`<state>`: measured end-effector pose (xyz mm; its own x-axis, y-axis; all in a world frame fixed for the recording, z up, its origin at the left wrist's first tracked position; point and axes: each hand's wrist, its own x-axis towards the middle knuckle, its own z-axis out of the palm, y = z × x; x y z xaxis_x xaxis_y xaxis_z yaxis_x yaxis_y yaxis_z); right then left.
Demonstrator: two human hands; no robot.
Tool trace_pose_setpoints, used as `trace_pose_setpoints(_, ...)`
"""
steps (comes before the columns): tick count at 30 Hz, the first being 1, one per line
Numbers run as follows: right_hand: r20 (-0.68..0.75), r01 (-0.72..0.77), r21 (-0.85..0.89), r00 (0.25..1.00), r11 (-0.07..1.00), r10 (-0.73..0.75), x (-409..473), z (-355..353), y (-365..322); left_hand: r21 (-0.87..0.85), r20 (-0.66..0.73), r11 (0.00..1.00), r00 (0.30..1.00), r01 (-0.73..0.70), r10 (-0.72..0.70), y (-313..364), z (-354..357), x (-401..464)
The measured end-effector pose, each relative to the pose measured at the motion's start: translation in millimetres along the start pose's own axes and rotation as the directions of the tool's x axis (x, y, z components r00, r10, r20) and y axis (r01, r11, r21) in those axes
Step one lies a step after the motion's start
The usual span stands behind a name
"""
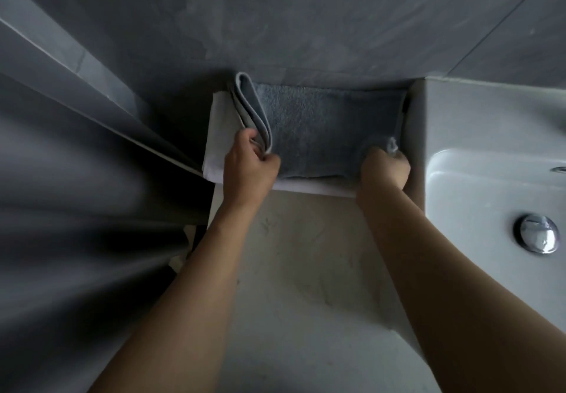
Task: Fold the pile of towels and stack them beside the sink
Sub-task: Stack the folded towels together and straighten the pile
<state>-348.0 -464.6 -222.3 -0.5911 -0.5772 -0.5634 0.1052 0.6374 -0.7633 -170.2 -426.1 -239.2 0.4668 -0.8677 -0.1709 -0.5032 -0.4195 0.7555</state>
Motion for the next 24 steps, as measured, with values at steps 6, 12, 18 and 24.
trace_pose_setpoints(6,0.448,0.654,-0.426,0.753,0.625,-0.482,-2,-10,6,-0.063,-0.064,0.971,0.970,0.230,-0.234,-10,-3,9)
trace_pose_setpoints(12,0.534,0.629,-0.434,0.756,0.645,-0.378,-4,-4,14,0.022,-0.021,0.924,0.924,0.381,-0.381,-18,-11,48)
trace_pose_setpoints(18,0.540,0.611,-0.483,0.772,0.627,-0.336,8,11,2,-0.053,0.058,0.986,0.986,0.157,-0.154,-3,-8,50)
trace_pose_setpoints(24,0.373,0.673,-0.292,0.735,0.680,-0.567,-11,-19,-4,-0.588,0.042,0.775,0.965,0.233,-0.259,22,-25,3)
